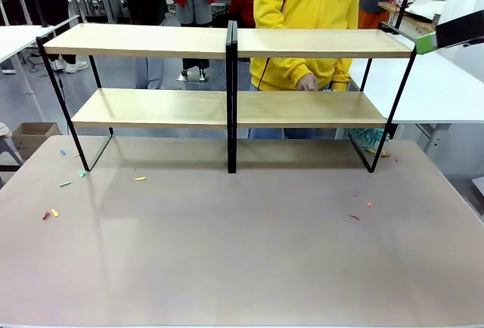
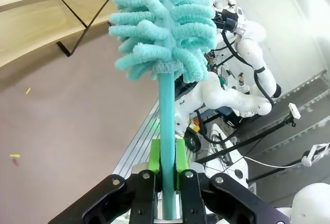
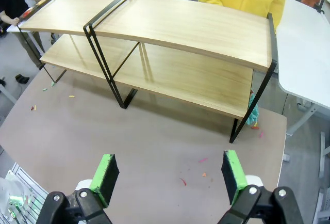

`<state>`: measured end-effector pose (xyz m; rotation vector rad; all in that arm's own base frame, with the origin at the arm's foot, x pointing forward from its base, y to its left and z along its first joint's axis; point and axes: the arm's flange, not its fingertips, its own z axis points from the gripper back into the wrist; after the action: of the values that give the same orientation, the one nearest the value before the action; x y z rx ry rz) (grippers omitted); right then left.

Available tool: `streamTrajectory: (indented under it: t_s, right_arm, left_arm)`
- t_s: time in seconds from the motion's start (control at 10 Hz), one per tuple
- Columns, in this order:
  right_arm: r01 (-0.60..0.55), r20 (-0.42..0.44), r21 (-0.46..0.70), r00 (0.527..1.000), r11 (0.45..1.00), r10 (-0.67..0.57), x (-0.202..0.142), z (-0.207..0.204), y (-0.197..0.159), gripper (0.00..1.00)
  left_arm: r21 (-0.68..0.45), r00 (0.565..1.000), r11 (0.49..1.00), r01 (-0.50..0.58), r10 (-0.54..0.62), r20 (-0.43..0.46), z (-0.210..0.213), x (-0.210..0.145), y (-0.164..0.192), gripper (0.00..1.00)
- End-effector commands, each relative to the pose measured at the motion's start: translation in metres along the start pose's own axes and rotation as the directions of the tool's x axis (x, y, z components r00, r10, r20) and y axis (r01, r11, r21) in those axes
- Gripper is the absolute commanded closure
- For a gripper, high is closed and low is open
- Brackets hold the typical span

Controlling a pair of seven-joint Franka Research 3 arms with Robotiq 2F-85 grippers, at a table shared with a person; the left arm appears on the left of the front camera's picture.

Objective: Clean the shelves.
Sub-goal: Place the Duster on the table.

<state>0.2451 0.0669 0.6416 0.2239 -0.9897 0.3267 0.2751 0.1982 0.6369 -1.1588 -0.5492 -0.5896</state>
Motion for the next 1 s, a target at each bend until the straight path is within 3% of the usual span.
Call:
streamTrajectory:
  t_s: [0.0, 0.5, 0.6, 0.7, 0.8, 0.9]
  right_arm:
    - [-0.001, -0.001, 0.002, 1.0, 1.0, 0.001, 0.0, 0.0, 0.0, 0.0]
    - [0.0, 0.0, 0.0, 1.0, 1.0, 0.0, 0.0, 0.0, 0.0, 0.0]
    - [-0.06, -0.034, 0.065, 0.997, 0.996, 0.063, 0.007, 0.015, 0.006, 0.0]
    - [-0.108, -0.062, 0.169, 0.991, 0.98, 0.12, 0.005, 0.016, 0.019, 0.0]
    - [-0.073, -0.148, 0.321, 0.981, 0.944, 0.126, -0.009, 0.011, 0.026, 0.0]
    - [0.017, -0.269, 0.354, 0.959, 0.935, 0.084, -0.032, -0.008, 0.029, 0.0]
  left_arm:
    - [-0.006, 1.0, 1.0, 0.014, -0.014, 0.023, -0.003, 0.001, -0.003, 0.87]
    - [0.0, 1.0, 1.0, -0.001, 0.001, 0.0, 0.0, 0.0, 0.0, 0.87]
    - [-0.109, 0.979, 0.992, 0.065, -0.085, -0.183, -0.02, 0.021, -0.002, 0.87]
    - [-0.17, 0.919, 0.98, 0.107, -0.163, -0.36, -0.046, 0.029, -0.005, 0.87]
    - [-0.259, 0.826, 0.959, 0.116, -0.238, -0.51, -0.07, 0.027, -0.003, 0.87]
    - [-0.305, 0.687, 0.947, 0.101, -0.288, -0.667, -0.101, 0.022, 0.008, 0.87]
